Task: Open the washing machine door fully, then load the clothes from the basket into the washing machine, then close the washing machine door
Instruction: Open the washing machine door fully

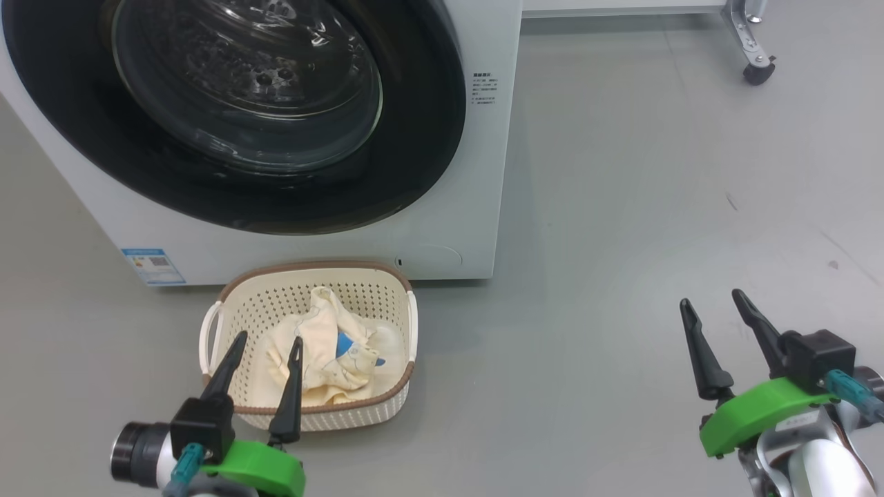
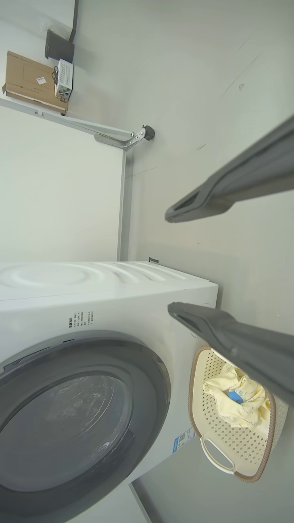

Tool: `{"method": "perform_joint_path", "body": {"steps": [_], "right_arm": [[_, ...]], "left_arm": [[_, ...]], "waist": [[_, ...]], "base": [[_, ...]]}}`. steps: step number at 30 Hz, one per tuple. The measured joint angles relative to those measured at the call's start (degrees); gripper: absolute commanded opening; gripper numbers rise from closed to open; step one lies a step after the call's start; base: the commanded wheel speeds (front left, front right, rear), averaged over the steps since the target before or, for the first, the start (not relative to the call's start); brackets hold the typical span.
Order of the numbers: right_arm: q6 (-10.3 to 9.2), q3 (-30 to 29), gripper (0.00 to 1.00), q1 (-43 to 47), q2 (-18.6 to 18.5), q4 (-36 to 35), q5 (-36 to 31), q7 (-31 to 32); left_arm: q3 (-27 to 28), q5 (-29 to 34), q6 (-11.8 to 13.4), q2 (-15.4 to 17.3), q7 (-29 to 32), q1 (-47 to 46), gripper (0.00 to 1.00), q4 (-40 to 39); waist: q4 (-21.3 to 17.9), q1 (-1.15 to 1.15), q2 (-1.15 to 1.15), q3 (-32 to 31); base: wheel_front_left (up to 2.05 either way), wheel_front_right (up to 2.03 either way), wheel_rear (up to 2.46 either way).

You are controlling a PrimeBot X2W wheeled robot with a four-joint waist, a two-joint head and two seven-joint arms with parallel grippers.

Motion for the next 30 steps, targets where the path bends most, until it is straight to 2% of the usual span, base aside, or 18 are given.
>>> {"method": "perform_joint_path", "body": {"steps": [7, 30], "right_arm": [[0.0, 0.1, 1.0, 0.0, 0.1, 0.0, 0.0, -0.1], [0.0, -0.6, 1.0, -1.0, 0.2, 0.0, 2.2, -0.5]], "left_arm": [[0.0, 0.0, 0.1, 0.2, 0.0, 0.0, 1.0, 0.1], [0.3, 0.0, 0.9, 0.2, 0.0, -0.6, 1.0, -0.5]], "waist": [[-0.2, 0.0, 0.0, 0.0], [0.3, 0.0, 0.0, 2.1]], "base": [[0.32, 0.32, -0.63], [0.0, 0.0, 0.0]]}}
